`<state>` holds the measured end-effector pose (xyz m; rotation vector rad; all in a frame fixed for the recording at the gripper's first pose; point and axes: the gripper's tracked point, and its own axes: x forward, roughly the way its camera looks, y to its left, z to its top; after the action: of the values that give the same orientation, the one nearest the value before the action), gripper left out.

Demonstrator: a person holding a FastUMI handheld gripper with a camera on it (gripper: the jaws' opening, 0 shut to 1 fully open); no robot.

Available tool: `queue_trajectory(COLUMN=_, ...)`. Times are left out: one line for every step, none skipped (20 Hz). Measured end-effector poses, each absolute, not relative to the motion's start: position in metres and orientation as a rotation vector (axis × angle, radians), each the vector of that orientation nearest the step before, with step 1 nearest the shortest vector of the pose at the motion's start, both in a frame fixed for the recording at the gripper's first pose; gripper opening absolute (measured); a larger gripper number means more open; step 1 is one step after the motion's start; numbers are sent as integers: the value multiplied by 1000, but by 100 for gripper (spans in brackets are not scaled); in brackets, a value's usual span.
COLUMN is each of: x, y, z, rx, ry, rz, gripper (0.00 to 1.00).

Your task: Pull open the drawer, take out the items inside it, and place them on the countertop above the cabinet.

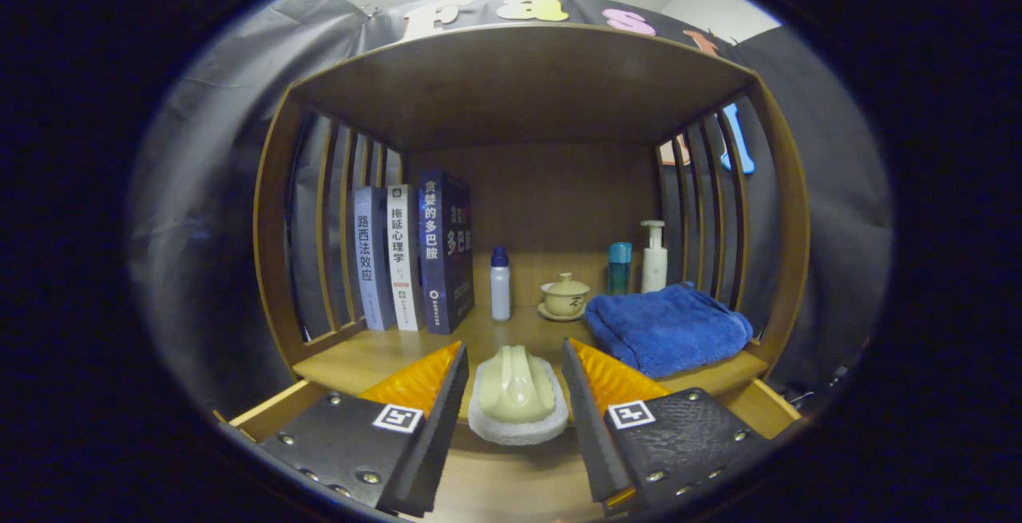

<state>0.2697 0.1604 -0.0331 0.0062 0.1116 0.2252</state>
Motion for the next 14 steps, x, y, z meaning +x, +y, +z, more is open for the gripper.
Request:
queue_trajectory(x=267, y=161, z=-32, rx=6, ry=103, rz=228, gripper=70)
queue_trajectory(x=263, y=161, z=-31, rx=2, ry=101, rz=228, gripper=70)
queue_trajectory(x=257, y=161, z=-28, rx=-3, ry=93, rz=232, gripper=70)
queue_trajectory(x=251, y=161, z=-25, rx=-11, ry=87, rz=235, gripper=70)
queue_trajectory(x=246, y=161, z=-22, rx=-21, ry=80, rz=234, gripper=70)
queue_trajectory(x=239, y=161, z=-19, rx=-31, ry=85, rz=234, gripper=70)
queue_trajectory(x=230, y=163, z=-16, rx=-38, ry=84, rz=238, gripper=70)
queue_trajectory(x=220, y=164, z=-15, rx=-44, ry=85, rz=241, gripper=70)
queue_trajectory(x=209, y=163, z=-16, rx=-51, ry=94, rz=237, gripper=70)
queue_trajectory(x=196, y=160, z=-20, rx=-51, ry=105, rz=229, gripper=70)
queue_trajectory(x=184, y=159, z=-24, rx=-47, ry=117, rz=226, gripper=70)
queue_trajectory(x=170, y=156, z=-29, rx=-47, ry=126, rz=224, gripper=70)
queue_trajectory(x=157, y=151, z=-34, rx=-48, ry=137, rz=214, gripper=70)
queue_trajectory(x=143, y=145, z=-38, rx=-50, ry=151, rz=203, gripper=70)
